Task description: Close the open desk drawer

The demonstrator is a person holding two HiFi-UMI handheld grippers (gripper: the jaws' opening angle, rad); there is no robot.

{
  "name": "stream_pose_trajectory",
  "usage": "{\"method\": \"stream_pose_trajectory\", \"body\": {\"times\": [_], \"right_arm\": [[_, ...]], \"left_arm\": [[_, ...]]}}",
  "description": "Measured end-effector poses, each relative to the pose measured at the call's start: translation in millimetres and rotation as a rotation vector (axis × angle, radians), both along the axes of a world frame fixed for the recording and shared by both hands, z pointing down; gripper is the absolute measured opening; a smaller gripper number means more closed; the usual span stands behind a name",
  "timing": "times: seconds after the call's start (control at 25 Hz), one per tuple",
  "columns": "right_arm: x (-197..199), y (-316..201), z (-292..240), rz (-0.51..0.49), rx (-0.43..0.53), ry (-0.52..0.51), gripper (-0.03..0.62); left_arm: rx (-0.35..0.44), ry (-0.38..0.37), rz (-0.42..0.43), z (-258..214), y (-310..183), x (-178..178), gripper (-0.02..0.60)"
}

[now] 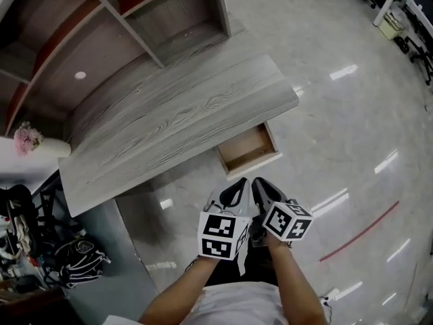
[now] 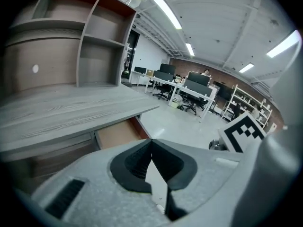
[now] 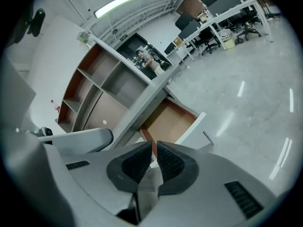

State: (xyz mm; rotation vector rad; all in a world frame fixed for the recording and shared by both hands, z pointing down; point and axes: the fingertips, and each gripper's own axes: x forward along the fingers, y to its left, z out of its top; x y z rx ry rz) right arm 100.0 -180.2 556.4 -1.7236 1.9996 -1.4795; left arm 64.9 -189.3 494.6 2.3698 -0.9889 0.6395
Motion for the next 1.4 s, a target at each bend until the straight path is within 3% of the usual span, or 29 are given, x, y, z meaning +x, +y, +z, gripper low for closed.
{"method": "stream_pose_trajectory", "body": {"times": [0.32,0.48,0.52,0.6,0.92,1.08,1.4], "right_arm": [[4,-5,41,-0.023,-0.016,-0.089,0.002],[4,-9,57,0.012,-0.039,-0.186,0.004],[4,-10,58,0.016,-0.039,-0.211,0.016],[3,-11,63,0.016,-0.042,-0.257,0.103],[6,-22,83,0.123,-0.065,-0.477,0.157],[14,-20,101,0.197,-0.112,-0.497,0.187],[13,-43,108,0.267,-0.056,-0.560,0.237]], "left_arm": [[0.015,-0.049,-0.097,27,-6,-9,0.005],[0.015,-0.054,-0.145,34,-8,-19,0.005],[0.013,-0.055,-0.154,35,-6,-20,0.005],[0.007,-0.053,-0.172,39,-4,-23,0.005],[-0.021,-0.044,-0.245,49,0,-40,0.005],[-0.029,-0.045,-0.254,54,2,-42,0.005],[-0.036,-0.063,-0.250,60,4,-47,0.005]]}}
